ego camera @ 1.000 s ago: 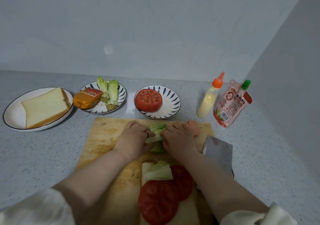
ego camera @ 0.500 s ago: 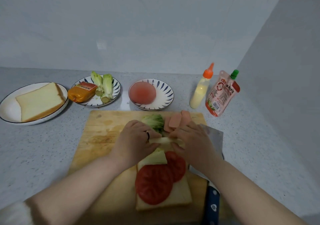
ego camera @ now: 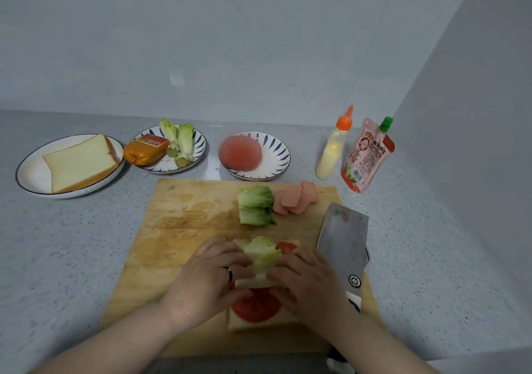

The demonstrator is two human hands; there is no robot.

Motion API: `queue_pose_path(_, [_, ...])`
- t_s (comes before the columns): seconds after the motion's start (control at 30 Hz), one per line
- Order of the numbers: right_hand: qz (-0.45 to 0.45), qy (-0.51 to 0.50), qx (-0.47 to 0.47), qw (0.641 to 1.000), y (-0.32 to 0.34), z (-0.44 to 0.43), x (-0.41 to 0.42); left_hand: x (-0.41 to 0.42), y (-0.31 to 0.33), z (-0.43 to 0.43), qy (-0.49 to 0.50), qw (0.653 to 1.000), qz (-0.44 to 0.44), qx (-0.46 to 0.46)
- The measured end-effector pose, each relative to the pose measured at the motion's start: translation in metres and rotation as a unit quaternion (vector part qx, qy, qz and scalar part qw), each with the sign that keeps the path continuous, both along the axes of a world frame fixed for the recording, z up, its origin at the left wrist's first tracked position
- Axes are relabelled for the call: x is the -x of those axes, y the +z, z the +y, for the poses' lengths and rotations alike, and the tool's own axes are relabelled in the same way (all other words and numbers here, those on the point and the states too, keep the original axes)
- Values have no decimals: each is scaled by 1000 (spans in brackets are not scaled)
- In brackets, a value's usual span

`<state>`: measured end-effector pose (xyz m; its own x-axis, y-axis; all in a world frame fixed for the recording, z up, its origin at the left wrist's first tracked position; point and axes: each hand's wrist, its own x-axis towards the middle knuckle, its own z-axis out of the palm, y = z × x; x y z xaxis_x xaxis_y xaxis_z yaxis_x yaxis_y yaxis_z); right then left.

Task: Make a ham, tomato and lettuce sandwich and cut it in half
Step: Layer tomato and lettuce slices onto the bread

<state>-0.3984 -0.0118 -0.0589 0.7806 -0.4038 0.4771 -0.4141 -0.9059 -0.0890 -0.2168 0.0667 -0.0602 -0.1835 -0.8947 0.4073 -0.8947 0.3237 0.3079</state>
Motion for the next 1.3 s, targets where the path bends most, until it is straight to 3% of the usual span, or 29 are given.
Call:
queue_pose_path(0.3, [64,-1,-65,996,0,-4,-7,-7,-5,-5,27,999,22,-30])
queue_pose_path(0.5, [-39,-48,-114,992,14,-29,-13,-12,2,-12,39,992,72,-91])
queue_pose_path(0.67, [105,-96,-186,972,24,-84,-47,-26,10,-40,94,971,179,-126])
queue_pose_path(0.8, [222,-128,-190,948,18,-108,-84,-42,4,-82,216,948,90,-216])
queue_pose_path(0.9, [252,-147,-190,937,14,-116,-103,-47,-3,-102,279,923,69,-257])
queue_pose_path(1.07, [331,-139,-202,911,14,-127,-118,-43,-10,-116,304,915,24,-264])
queue_pose_path(1.3, [323,-132,-274,896,26,-130,-124,-44,-15,-120,304,908,63,-281])
